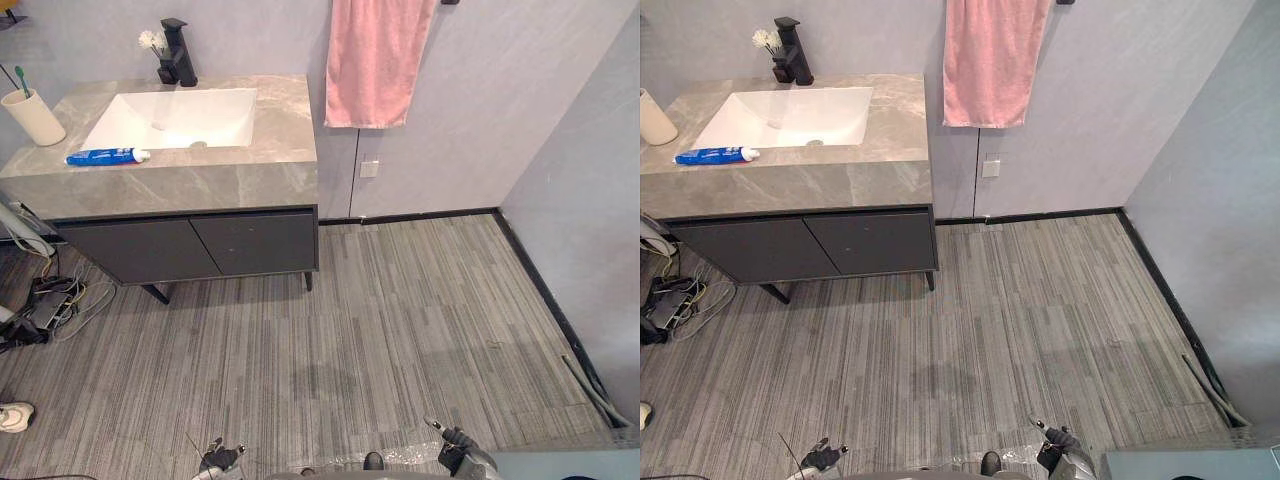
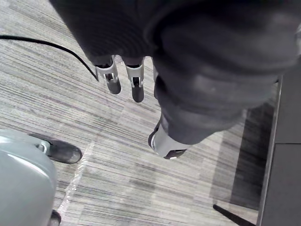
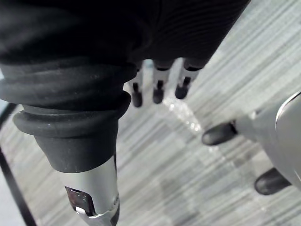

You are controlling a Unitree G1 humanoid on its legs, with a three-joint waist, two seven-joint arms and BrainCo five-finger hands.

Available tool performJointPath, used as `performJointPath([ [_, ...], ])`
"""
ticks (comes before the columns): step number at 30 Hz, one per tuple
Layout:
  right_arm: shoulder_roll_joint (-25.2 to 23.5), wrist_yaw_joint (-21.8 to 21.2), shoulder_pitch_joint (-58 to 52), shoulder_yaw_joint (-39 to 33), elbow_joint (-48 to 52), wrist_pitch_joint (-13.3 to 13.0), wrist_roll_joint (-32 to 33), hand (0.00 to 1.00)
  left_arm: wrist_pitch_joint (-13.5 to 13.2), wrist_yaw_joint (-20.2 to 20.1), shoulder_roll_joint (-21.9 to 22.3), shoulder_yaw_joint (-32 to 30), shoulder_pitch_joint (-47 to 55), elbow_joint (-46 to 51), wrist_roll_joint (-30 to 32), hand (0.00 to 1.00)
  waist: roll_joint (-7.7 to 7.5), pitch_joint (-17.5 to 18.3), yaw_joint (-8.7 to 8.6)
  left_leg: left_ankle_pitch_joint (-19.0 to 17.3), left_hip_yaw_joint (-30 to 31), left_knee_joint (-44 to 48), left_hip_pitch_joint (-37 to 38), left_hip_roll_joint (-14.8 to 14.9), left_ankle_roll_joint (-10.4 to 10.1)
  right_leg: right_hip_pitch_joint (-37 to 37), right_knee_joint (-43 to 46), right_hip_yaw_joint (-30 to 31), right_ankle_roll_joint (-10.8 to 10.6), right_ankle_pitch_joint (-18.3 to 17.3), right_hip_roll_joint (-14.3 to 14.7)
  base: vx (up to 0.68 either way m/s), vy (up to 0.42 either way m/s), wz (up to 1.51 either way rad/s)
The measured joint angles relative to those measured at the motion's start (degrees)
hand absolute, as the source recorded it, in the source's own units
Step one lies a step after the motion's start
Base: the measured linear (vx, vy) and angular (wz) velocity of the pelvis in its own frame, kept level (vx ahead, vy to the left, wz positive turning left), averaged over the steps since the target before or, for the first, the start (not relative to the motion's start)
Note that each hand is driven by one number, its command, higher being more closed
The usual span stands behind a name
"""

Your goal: Organize washtable

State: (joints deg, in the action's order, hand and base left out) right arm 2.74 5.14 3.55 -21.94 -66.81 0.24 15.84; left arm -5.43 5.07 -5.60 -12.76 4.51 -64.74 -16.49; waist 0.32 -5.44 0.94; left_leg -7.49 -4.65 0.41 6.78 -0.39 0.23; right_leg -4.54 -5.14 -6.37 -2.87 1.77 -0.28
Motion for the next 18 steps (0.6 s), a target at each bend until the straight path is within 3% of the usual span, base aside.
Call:
performJointPath([
  [10,0.01,0.19,0.02,-0.05,-0.01,-0.38,1.44,0.0,-0.19,0.21,0.95,1.42,0.3,-0.02,-0.68,0.0,0.35,-0.1,-0.03,0.0,-0.13,0.51,0.06,-0.04,0.0,-0.11,0.34,0.06,0.01,0.01,-0.13,0.0,-0.002,0.0],
  [18,0.14,1.19,-0.25,-0.1,-0.01,-1.12,1.54,0.0,-0.7,0.27,1.17,3.28,0.63,-0.1,-0.86,0.0,1.51,0.2,0.02,0.16,-1.1,0.57,-1.7,-0.12,0.29,2.73,1.48,1.29,0.56,0.38,-0.11,0.0,-0.002,-0.07],
])
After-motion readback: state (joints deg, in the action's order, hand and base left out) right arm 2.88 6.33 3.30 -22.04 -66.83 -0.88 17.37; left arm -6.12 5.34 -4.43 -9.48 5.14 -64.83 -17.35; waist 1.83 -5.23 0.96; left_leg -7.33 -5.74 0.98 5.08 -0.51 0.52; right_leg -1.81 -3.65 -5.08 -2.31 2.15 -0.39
